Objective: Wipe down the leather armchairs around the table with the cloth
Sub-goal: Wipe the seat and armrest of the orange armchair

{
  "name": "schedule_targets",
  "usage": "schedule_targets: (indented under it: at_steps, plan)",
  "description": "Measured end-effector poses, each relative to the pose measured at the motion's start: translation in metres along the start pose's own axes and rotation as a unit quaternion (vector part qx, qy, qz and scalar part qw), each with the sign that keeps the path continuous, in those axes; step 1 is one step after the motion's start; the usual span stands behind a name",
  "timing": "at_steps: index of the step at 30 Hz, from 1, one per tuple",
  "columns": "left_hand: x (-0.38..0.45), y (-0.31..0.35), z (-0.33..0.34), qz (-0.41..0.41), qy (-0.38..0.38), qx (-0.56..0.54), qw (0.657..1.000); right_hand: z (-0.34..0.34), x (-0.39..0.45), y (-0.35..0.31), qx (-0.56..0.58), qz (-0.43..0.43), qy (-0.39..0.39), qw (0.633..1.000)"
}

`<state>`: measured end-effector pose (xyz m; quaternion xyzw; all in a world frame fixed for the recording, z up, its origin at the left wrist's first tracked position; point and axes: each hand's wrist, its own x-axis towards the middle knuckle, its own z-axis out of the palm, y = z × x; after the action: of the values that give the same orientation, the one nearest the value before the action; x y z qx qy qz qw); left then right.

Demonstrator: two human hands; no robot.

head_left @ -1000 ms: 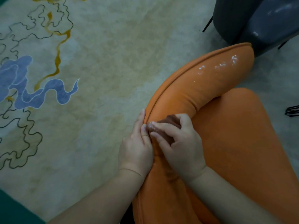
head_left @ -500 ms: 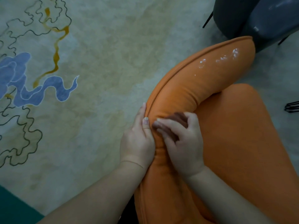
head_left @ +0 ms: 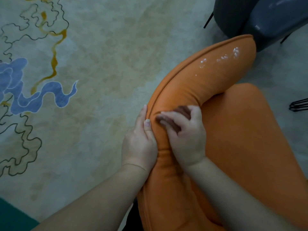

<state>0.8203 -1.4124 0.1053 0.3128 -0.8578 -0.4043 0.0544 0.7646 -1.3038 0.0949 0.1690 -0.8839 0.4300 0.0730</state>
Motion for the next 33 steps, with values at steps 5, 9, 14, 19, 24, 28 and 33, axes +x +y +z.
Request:
schedule_targets:
  at_steps: [5, 9, 14, 19, 24, 28, 33]
  plan:
    - [-0.001, -0.001, 0.0, -0.013, 0.001, 0.011, 1.0, 0.011, 0.044, 0.007, 0.006, 0.112, 0.052, 0.992]
    - [-0.001, 0.002, -0.002, -0.016, -0.014, 0.017, 1.0, 0.002, 0.01, 0.005, -0.022, 0.122, 0.021, 0.992]
    - [0.001, 0.008, -0.002, -0.011, -0.044, 0.085, 0.995, 0.001, -0.002, -0.004, -0.099, 0.179, 0.004, 0.979]
    - [0.008, 0.007, -0.005, -0.01, -0.074, 0.122, 0.99, 0.002, 0.002, 0.0, -0.006, 0.182, 0.02, 0.983]
    - [0.048, 0.019, 0.0, 0.038, -0.116, 0.108, 0.987, 0.005, 0.011, 0.003, 0.034, 0.209, 0.086, 0.974]
    - [0.102, 0.042, 0.016, 0.111, -0.169, 0.117, 0.972, 0.006, 0.03, 0.007, 0.064, 0.258, 0.178, 0.947]
    - [0.163, 0.068, 0.052, 0.17, -0.224, 0.126, 0.951, -0.002, 0.08, 0.023, 0.074, 0.275, 0.271, 0.92]
